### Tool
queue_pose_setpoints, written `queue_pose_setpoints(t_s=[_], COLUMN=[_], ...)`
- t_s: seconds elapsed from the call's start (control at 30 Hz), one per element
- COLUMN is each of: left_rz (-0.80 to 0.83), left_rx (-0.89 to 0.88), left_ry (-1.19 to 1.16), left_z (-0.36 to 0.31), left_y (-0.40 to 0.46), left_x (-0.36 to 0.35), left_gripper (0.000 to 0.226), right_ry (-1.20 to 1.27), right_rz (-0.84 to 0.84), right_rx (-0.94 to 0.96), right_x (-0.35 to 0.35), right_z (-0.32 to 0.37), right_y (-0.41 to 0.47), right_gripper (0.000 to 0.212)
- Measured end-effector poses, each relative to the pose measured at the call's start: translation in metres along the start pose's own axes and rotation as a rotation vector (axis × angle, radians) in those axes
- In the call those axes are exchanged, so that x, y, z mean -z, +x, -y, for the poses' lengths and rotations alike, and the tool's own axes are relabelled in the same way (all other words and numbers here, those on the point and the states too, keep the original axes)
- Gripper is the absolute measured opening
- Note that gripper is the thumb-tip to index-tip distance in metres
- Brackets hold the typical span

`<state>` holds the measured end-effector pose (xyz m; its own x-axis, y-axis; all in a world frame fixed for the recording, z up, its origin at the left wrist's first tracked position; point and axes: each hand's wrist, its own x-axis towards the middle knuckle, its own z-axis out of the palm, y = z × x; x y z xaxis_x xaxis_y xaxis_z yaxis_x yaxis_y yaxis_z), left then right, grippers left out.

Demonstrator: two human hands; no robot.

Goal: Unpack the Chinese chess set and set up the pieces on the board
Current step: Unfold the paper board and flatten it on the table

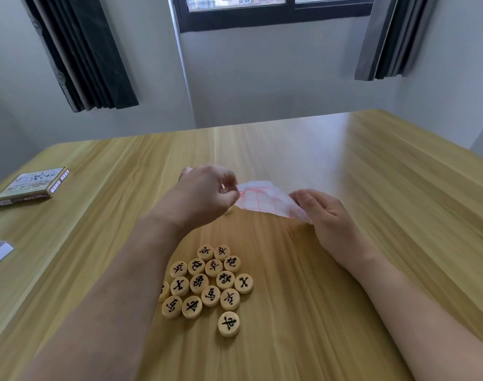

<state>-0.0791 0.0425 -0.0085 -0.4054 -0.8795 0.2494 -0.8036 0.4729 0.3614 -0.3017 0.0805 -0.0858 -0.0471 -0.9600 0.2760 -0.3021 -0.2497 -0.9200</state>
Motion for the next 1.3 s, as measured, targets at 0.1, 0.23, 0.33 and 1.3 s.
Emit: queue_pose_setpoints(t_s=[0.1, 0.23, 0.33, 1.3], left_rz=[-0.002, 0.085, 0.124, 0.181], left_rx=[0.006, 0.038, 0.034, 0.108], left_ry=[-0.034, -0.086, -0.101, -0.061], left_z=[-0.004, -0.006, -0.009, -0.005], left_y=[0.0, -0.002, -0.002, 0.0], left_x=[0.002, 0.006, 0.007, 0.004], left_gripper=[0.014, 0.022, 0.033, 0.054], right_ry=[0.033, -0.024, 0.032, -0.11], right_rz=[0.03, 0.002, 0.029, -0.103], right_rx=[0.025, 0.064, 0.065, 0.361], right_x=[0.001, -0.001, 0.0, 0.0], right_z=[0.004, 0.007, 0.009, 0.014], right_y=[-0.002, -0.004, -0.005, -0.006], right_gripper=[0.039, 0.016, 0.027, 0.022])
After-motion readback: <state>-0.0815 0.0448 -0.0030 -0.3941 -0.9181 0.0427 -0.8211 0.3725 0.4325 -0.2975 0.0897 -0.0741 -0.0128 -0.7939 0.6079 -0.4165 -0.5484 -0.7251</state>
